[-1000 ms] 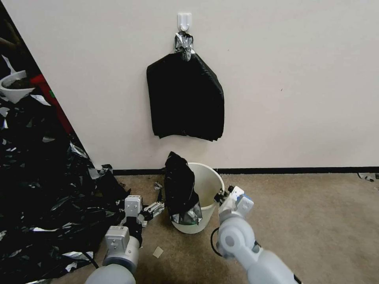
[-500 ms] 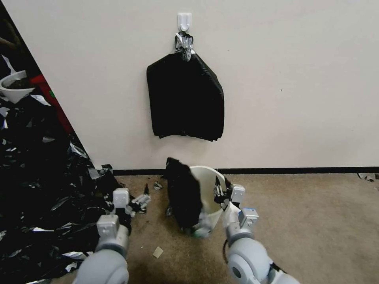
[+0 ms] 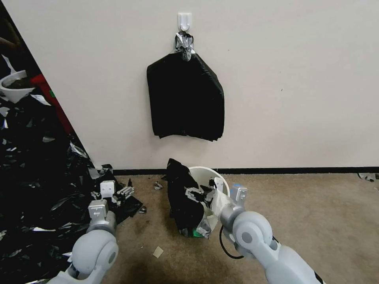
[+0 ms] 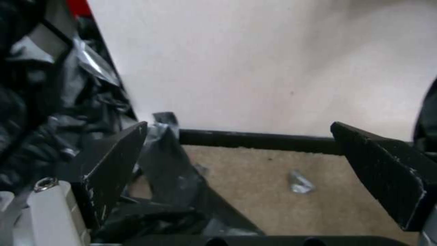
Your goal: Place a trash bag onto the trash bin.
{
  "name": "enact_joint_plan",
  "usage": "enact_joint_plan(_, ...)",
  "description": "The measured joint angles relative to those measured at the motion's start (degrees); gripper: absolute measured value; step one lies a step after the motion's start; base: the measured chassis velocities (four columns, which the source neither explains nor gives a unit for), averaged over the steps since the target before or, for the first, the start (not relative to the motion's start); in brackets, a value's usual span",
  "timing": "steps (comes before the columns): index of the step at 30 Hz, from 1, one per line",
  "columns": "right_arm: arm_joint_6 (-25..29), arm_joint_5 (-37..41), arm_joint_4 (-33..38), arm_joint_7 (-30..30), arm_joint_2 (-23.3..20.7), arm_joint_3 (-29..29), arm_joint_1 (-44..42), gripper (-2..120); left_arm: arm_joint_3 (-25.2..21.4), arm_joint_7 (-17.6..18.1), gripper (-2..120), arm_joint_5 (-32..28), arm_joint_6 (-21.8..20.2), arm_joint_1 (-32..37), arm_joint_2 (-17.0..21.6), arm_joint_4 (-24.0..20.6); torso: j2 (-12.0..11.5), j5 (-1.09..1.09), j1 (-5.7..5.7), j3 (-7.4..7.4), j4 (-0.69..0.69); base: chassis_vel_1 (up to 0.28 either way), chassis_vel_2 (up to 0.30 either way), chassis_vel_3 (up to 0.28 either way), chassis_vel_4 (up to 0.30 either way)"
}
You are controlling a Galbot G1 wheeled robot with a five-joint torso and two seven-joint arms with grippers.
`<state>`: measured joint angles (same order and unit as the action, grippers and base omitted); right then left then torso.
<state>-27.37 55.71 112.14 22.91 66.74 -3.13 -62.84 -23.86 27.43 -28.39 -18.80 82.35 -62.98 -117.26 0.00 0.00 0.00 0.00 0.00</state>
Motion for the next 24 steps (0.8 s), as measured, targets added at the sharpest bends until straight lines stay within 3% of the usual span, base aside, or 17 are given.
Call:
enact_joint_plan(9, 2.2, -6.9, -1.6, -1.8, 1.0, -0.6, -0.4, 43, 2.6, -4.6, 100, -5.3, -0.2, -2.4, -0.7, 1.2, 0.0, 0.0, 0.0, 0.0, 0.0, 0.0, 0.0, 0.0, 0.0)
enact_joint_plan(15, 4.6, -14.5, -2.1, -2.6, 1.6, -0.4, -2.3, 22, 4.9, -8.9, 100, -9.8, -3.3, -4.7, -0.5, 2.2, 0.0, 0.01, 0.0, 0.0, 0.0, 0.0, 0.0, 0.0, 0.0)
enact_joint_plan(17, 7.2, -20.1, -2.5, -1.9, 2.2, 0.1, -3.6, 10, 6.5, -9.4, 100, -11.6, -5.1, -5.8, -0.8, 2.4, 0.0, 0.01, 0.0, 0.0, 0.0, 0.0, 0.0, 0.0, 0.0)
enact_joint_plan(20, 10.9, -27.5, -3.2, -2.2, 2.7, 0.3, -4.6, 2, 7.7, -9.4, 100, -12.6, -6.2, -6.6, -1.7, 2.6, 0.0, 0.01, 0.0, 0.0, -0.01, 0.0, 0.0, 0.0, 0.0)
enact_joint_plan(23, 16.3, -39.6, -4.1, -3.8, 3.7, 0.8, -6.1, 0, 9.8, -8.9, 100, -13.1, -8.2, -7.8, -3.7, 3.0, 0.0, 0.01, 0.0, 0.0, -0.01, 0.0, 0.0, 0.0, 0.0)
enact_joint_plan(24, 16.3, -39.6, -4.1, -3.8, 3.7, 0.8, -6.1, 0, 9.8, -8.9, 100, -13.1, -8.2, -7.8, -3.7, 3.0, 0.0, 0.01, 0.0, 0.0, -0.01, 0.0, 0.0, 0.0, 0.0)
